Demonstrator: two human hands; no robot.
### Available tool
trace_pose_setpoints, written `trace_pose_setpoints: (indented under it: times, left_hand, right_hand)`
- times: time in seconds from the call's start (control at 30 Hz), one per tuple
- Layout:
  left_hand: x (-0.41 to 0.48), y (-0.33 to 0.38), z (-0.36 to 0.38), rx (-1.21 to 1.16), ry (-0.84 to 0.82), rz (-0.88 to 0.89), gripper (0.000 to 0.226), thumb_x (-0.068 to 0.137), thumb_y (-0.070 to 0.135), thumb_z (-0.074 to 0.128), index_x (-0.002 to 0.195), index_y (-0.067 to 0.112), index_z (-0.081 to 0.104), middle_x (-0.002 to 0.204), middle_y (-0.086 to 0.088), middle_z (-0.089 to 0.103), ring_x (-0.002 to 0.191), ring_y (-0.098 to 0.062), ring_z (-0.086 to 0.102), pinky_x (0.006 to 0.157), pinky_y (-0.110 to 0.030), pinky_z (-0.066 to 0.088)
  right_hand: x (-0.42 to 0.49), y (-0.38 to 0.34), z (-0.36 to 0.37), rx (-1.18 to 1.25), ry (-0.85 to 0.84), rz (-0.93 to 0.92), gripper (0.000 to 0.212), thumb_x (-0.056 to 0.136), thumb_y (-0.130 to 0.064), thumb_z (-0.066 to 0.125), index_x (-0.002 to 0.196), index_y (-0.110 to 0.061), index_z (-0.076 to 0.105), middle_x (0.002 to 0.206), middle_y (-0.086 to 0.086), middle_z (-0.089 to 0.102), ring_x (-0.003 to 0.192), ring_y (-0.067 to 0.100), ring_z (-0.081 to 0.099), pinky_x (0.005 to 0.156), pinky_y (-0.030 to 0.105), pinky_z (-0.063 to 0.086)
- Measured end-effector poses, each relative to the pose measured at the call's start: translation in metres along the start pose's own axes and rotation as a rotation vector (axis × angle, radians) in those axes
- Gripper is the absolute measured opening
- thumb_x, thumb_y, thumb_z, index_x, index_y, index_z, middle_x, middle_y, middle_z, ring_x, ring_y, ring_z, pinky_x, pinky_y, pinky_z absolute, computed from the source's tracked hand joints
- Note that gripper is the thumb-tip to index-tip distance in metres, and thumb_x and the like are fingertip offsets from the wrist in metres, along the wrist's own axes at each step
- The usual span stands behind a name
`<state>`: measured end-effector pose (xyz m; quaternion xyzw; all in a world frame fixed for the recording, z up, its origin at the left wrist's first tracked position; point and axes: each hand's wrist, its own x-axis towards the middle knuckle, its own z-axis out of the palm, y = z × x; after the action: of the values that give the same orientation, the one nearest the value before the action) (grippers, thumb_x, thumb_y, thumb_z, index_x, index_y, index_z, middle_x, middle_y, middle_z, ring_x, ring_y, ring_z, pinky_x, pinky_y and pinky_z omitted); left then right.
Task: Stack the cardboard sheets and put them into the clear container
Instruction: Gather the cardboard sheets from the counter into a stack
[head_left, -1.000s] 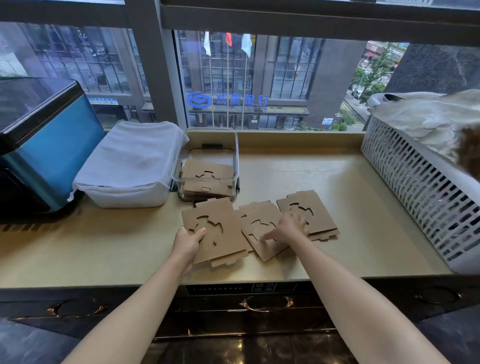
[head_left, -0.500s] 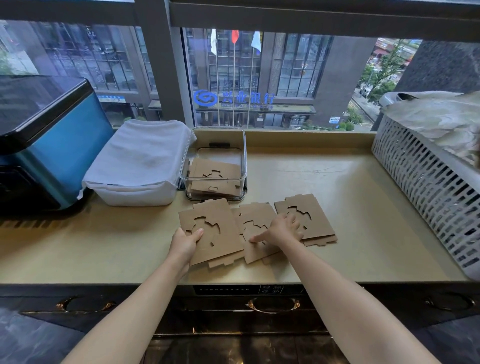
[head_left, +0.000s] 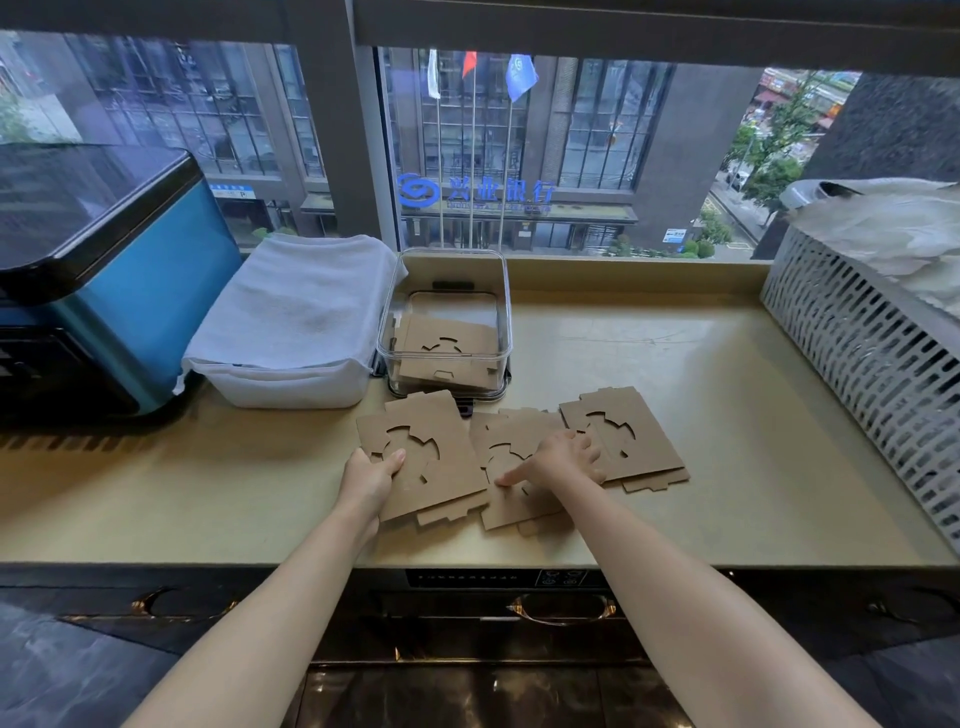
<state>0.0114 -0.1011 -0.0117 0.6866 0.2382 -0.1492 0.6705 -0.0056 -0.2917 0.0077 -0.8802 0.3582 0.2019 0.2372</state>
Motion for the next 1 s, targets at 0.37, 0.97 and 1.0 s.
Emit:
trace_pose_setpoints:
  times: [0.37, 0.97, 1.0]
  left_hand:
    - [0.005, -0.002, -0.003, -0.025, -0.003, 0.004, 0.032, 0.089, 0.009, 0.054, 0.120, 0.003, 0.048, 0.122, -0.021, 0.060, 0.097, -0.031, 0.059, 0.091, -0.047, 0.050]
    - [-0.002, 0.014, 0.018, -0.104, -0.111, 0.098, 0.032, 0.089, 0.005, 0.055, 0.119, 0.005, 0.047, 0.124, -0.020, 0.058, 0.096, -0.028, 0.057, 0.087, -0.042, 0.049]
    - [-0.004, 0.016, 0.023, -0.110, -0.130, 0.116, 0.035, 0.089, 0.005, 0.054, 0.123, 0.003, 0.046, 0.124, -0.019, 0.058, 0.098, -0.027, 0.057, 0.086, -0.040, 0.048]
  right_hand:
    - [0.011, -0.003, 0.005, 0.236, -0.044, 0.124, 0.102, 0.059, -0.040, 0.085, 0.139, -0.003, 0.033, 0.141, 0.014, 0.038, 0.130, 0.030, 0.036, 0.105, 0.036, 0.035]
    - [0.002, 0.043, -0.077, 0.853, 0.171, -0.226, 0.055, 0.073, -0.016, 0.077, 0.120, -0.010, 0.048, 0.121, 0.012, 0.061, 0.096, 0.027, 0.059, 0.081, 0.035, 0.050]
    - [0.000, 0.044, -0.082, 0.881, 0.145, -0.246, 0.056, 0.073, -0.016, 0.077, 0.121, -0.011, 0.049, 0.120, 0.011, 0.062, 0.095, 0.028, 0.059, 0.080, 0.035, 0.051]
